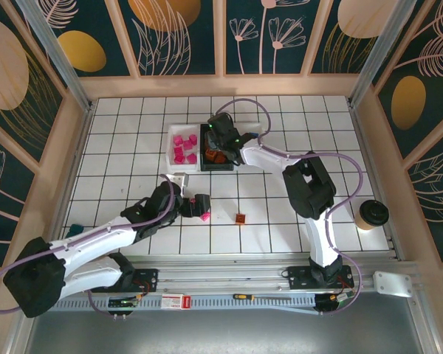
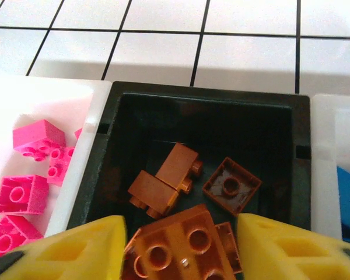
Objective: Sort the legos into containers by color
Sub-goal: Place the lego in the container, then pick up the lego from the middle-left of the table.
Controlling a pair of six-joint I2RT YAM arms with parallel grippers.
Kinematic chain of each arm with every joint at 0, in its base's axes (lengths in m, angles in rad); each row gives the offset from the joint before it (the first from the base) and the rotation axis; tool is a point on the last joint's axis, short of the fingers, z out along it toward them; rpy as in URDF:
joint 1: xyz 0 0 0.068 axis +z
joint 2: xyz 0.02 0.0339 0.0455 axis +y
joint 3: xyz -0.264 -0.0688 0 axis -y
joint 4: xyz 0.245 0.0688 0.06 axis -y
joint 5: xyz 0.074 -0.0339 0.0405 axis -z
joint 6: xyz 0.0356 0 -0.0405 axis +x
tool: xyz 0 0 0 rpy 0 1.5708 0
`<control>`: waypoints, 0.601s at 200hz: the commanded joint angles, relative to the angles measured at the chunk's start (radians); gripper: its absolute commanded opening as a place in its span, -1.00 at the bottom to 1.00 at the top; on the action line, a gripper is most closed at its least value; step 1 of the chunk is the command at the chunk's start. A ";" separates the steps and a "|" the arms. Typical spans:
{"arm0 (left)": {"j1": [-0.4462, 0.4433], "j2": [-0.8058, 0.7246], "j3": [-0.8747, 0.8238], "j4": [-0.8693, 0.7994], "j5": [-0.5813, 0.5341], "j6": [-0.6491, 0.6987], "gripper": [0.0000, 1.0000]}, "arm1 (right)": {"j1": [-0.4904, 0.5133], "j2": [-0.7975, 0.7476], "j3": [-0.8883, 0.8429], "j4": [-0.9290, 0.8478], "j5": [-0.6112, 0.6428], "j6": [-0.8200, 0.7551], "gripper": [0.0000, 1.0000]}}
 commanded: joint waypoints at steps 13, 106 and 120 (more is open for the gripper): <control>-0.055 0.056 0.038 0.022 -0.006 0.022 0.98 | -0.008 -0.078 -0.043 0.089 0.017 0.008 0.22; -0.317 0.406 0.262 0.033 -0.052 0.079 0.85 | -0.033 -0.536 -0.569 0.306 0.037 0.122 0.23; -0.331 0.464 0.297 0.033 -0.053 0.083 0.78 | -0.039 -0.603 -0.636 0.314 0.043 0.128 0.23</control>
